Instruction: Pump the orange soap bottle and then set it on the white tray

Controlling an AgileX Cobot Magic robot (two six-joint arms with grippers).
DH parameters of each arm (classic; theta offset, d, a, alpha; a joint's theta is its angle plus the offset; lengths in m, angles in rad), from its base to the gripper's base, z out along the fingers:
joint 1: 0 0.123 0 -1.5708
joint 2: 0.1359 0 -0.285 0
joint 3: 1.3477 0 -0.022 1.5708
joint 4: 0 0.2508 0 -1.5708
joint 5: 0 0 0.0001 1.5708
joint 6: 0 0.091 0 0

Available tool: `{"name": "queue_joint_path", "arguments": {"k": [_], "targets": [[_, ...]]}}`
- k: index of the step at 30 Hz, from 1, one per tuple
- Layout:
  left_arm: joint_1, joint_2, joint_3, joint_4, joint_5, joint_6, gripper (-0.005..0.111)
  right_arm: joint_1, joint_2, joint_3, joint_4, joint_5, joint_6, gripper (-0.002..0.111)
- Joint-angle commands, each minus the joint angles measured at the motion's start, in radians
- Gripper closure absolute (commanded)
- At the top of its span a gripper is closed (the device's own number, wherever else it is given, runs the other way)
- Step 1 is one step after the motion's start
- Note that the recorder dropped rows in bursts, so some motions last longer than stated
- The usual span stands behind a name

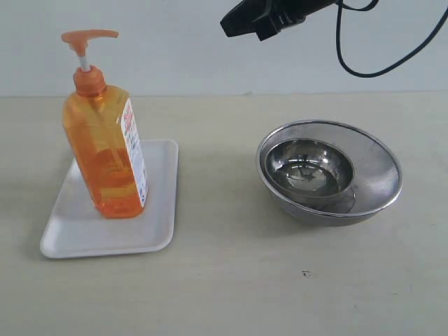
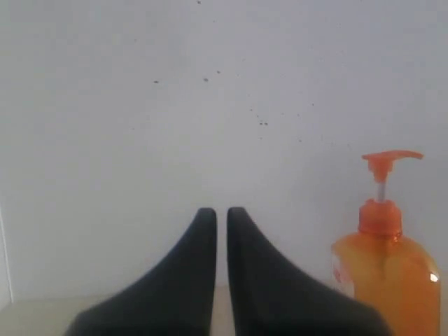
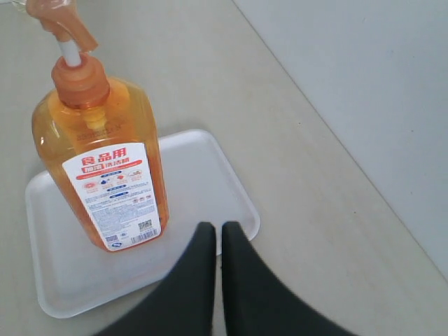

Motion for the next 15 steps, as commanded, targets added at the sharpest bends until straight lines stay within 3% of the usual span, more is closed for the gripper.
{"name": "queue_joint_path", "arguments": {"k": [1, 9, 15], "targets": [[0.002, -0.043, 0.011, 0.003, -0.001, -0.032, 0.102, -0.007, -0.013, -0.004, 0.001, 0.000, -0.002, 0.108], [0.002, -0.087, 0.011, 0.025, 0.047, -0.057, 0.102, -0.007, -0.013, -0.004, 0.001, 0.000, -0.002, 0.108], [0.002, -0.090, 0.011, 0.025, 0.176, -0.085, 0.102, -0.007, -0.013, -0.004, 0.001, 0.000, -0.002, 0.108]]}}
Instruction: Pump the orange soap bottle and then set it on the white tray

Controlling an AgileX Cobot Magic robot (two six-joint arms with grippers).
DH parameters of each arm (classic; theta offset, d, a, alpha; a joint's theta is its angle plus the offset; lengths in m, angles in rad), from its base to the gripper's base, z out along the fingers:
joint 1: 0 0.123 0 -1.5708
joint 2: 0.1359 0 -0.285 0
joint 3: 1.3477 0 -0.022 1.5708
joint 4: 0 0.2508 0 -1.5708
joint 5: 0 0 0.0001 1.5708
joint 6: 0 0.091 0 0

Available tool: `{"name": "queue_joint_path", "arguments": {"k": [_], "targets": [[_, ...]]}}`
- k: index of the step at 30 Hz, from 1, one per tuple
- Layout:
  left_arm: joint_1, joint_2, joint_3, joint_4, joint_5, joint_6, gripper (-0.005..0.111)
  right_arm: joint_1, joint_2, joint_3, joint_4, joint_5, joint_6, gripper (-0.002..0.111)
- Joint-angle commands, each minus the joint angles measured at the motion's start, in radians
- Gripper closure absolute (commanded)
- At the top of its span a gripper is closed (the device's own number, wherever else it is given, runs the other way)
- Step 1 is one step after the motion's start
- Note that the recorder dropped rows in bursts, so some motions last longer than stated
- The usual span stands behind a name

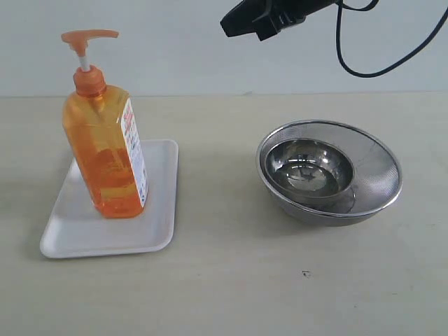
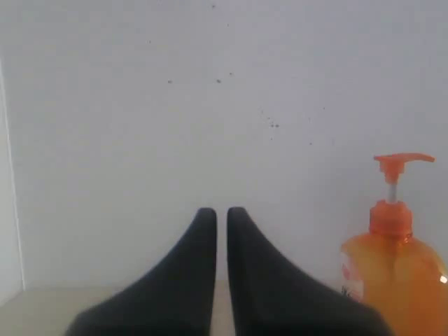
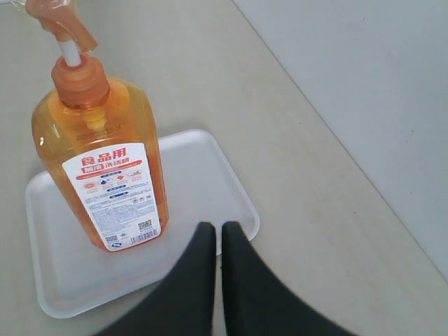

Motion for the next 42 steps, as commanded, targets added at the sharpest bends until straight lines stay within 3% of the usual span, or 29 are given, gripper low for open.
{"name": "queue_joint_path", "arguments": {"k": [1, 6, 21, 23, 31, 42], "targets": [[0.002, -0.003, 0.004, 0.002, 0.102, -0.028, 0.102, -0.007, -0.013, -0.004, 0.001, 0.000, -0.002, 0.108], [0.002, -0.003, 0.004, 0.002, 0.159, -0.028, 0.102, -0.007, -0.013, -0.004, 0.001, 0.000, -0.002, 0.108], [0.002, -0.003, 0.004, -0.012, 0.148, -0.050, 0.102, -0.007, -0.013, -0.004, 0.001, 0.000, -0.002, 0.108], [0.002, -0.003, 0.004, -0.076, 0.155, 0.049, 0.102, -0.007, -0.013, -0.004, 0.001, 0.000, -0.002, 0.108], [0.002, -0.003, 0.004, -0.573, 0.229, 0.568, 0.102, -0.007, -0.013, -0.004, 0.001, -0.003, -0.002, 0.108], [0.002, -0.003, 0.004, -0.754, 0.315, 0.685, 0.102, -0.007, -0.013, -0.004, 0.001, -0.018, -0.002, 0.108]]}}
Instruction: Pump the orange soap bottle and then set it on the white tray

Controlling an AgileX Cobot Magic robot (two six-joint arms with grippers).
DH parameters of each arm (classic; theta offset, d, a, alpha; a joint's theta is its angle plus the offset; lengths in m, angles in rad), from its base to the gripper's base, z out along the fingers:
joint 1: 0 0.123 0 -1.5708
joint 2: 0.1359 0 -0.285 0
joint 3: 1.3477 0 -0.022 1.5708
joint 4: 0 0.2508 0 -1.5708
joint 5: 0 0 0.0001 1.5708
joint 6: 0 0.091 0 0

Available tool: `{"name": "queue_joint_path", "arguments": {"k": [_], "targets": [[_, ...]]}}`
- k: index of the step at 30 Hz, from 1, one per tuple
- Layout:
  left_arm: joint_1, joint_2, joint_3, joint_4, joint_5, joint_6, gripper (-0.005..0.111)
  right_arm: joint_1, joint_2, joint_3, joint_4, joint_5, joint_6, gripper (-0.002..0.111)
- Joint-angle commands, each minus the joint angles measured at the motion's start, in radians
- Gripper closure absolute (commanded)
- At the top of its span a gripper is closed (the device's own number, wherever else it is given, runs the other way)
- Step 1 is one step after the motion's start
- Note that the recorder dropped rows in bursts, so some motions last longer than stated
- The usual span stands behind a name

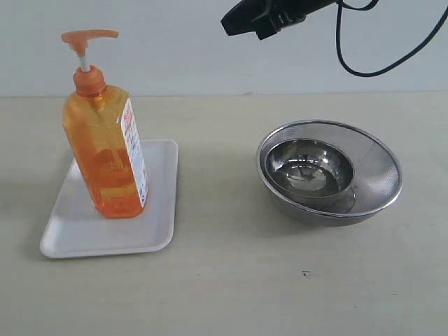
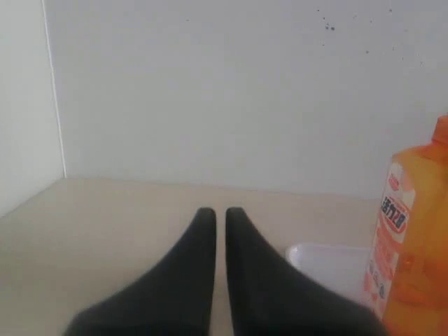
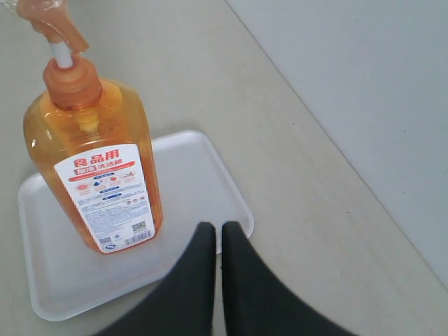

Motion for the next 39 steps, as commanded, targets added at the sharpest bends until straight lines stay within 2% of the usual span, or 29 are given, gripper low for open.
{"name": "queue_joint_path", "arguments": {"k": [1, 6, 15, 20, 32, 39], "targets": [[0.002, -0.003, 0.004, -0.049, 0.068, 0.018, 0.102, -0.007, -0.013, -0.004, 0.001, -0.006, -0.002, 0.108], [0.002, -0.003, 0.004, -0.062, 0.133, 0.013, 0.102, -0.007, -0.013, -0.004, 0.001, -0.006, -0.002, 0.108], [0.002, -0.003, 0.004, -0.062, 0.162, -0.049, 0.102, -0.007, -0.013, -0.004, 0.001, -0.006, -0.002, 0.108], [0.002, -0.003, 0.004, -0.060, 0.247, -0.049, 0.102, -0.007, -0.013, -0.004, 0.001, -0.006, -0.002, 0.108], [0.002, -0.003, 0.004, -0.099, 0.255, -0.045, 0.102, -0.007, -0.013, -0.004, 0.001, -0.006, -0.002, 0.108], [-0.103, -0.003, 0.004, -0.097, 0.252, -0.033, 0.102, -0.007, -0.013, -0.004, 0.001, -0.006, -0.002, 0.108]]}}
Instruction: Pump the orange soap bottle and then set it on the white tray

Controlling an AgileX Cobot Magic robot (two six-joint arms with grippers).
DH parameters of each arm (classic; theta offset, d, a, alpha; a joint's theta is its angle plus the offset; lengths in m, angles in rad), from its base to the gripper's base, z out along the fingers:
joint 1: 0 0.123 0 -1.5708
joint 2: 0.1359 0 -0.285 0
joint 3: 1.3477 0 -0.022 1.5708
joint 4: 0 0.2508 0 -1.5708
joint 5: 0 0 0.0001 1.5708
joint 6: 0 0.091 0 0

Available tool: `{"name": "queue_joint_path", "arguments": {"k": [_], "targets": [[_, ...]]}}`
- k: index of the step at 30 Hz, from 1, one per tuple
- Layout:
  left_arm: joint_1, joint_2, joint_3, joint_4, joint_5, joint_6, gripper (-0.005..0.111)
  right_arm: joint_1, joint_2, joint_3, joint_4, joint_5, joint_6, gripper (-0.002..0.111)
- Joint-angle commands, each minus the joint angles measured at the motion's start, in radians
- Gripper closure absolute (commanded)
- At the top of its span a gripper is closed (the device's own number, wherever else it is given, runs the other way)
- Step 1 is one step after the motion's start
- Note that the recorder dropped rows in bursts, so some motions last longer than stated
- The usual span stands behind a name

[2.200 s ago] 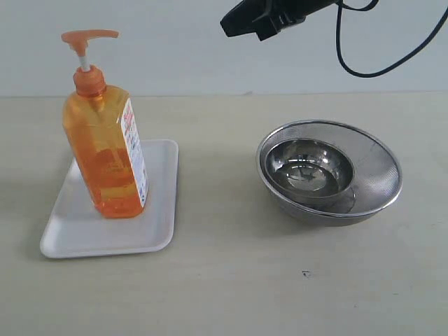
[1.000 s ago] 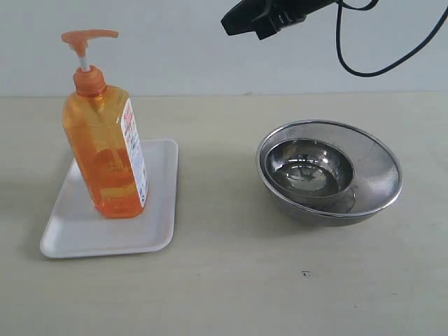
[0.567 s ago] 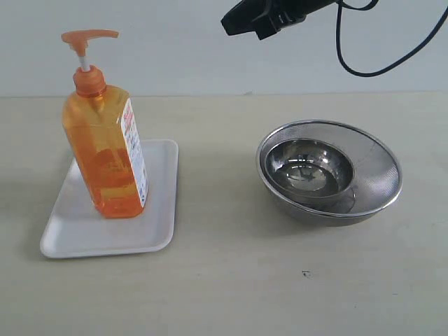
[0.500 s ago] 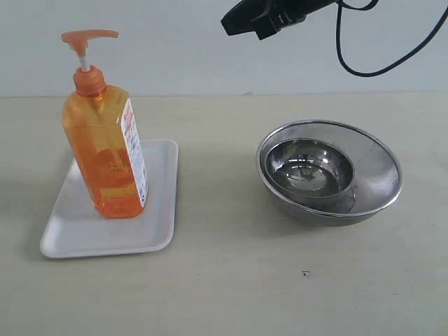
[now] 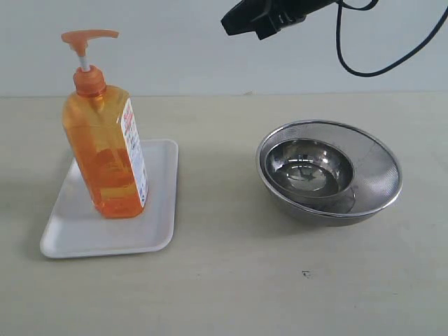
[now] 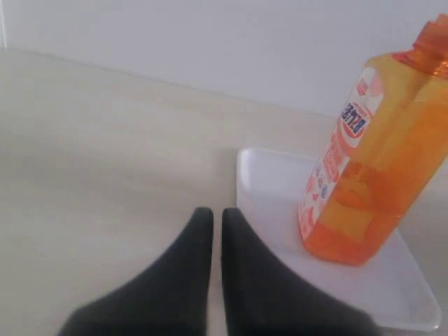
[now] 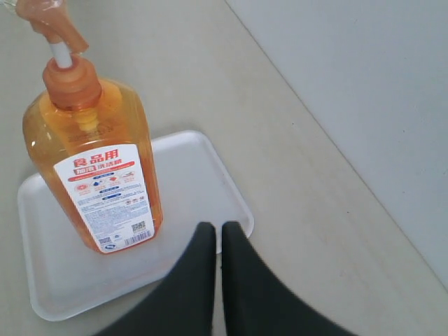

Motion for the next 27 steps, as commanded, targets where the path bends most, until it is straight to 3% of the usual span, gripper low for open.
{"name": "queue_joint_path", "arguments": {"k": [1, 27], "targets": [[-0.076, -0.003, 0.004, -0.008, 0.002, 0.005, 0.102, -0.007, -0.013, -0.004, 0.001, -0.004, -0.002, 0.108], [-0.089, -0.003, 0.004, 0.111, -0.007, -0.048, 0.102, -0.007, -0.013, -0.004, 0.001, -0.029, -0.002, 0.108]]}}
